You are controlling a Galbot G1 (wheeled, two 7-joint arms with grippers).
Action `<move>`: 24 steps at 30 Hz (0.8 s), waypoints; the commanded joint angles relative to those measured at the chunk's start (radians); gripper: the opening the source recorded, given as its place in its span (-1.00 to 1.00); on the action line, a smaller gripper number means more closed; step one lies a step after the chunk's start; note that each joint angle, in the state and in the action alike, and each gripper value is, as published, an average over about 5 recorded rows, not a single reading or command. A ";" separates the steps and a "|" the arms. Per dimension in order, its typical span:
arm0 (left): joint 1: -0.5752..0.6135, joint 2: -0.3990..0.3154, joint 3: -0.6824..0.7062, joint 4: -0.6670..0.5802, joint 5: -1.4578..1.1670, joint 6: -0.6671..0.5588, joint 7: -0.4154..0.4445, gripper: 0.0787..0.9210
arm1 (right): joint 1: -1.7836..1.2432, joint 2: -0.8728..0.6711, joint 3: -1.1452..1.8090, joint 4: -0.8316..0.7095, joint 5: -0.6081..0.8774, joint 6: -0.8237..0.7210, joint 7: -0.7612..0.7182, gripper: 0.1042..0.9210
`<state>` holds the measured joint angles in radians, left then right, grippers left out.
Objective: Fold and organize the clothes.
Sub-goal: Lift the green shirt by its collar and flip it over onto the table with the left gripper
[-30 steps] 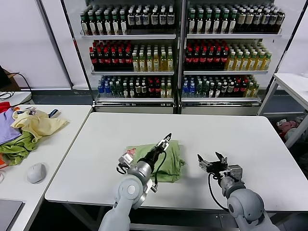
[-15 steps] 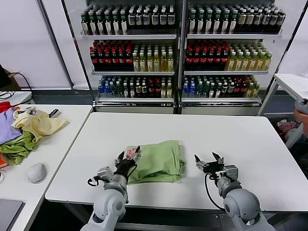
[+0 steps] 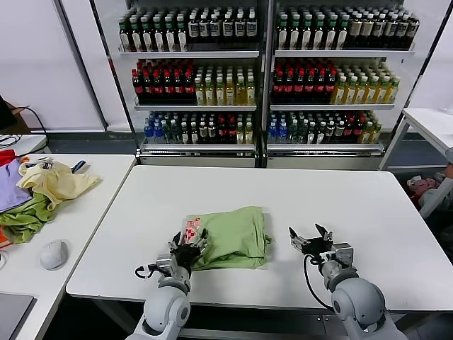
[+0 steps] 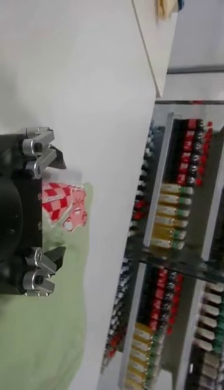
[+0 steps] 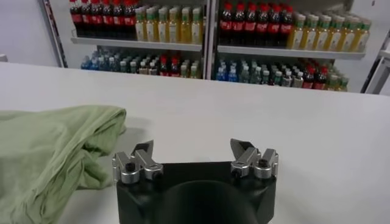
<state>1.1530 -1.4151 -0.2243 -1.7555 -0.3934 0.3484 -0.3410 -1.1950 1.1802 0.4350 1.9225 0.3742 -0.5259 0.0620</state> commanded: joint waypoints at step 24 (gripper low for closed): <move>0.017 0.082 -0.255 -0.159 -0.584 0.025 0.021 -0.91 | -0.010 0.010 -0.001 0.028 -0.009 -0.001 0.004 0.76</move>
<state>1.1659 -1.3827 -0.3140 -1.8389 -0.6792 0.3775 -0.3291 -1.2049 1.1900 0.4347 1.9460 0.3649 -0.5272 0.0651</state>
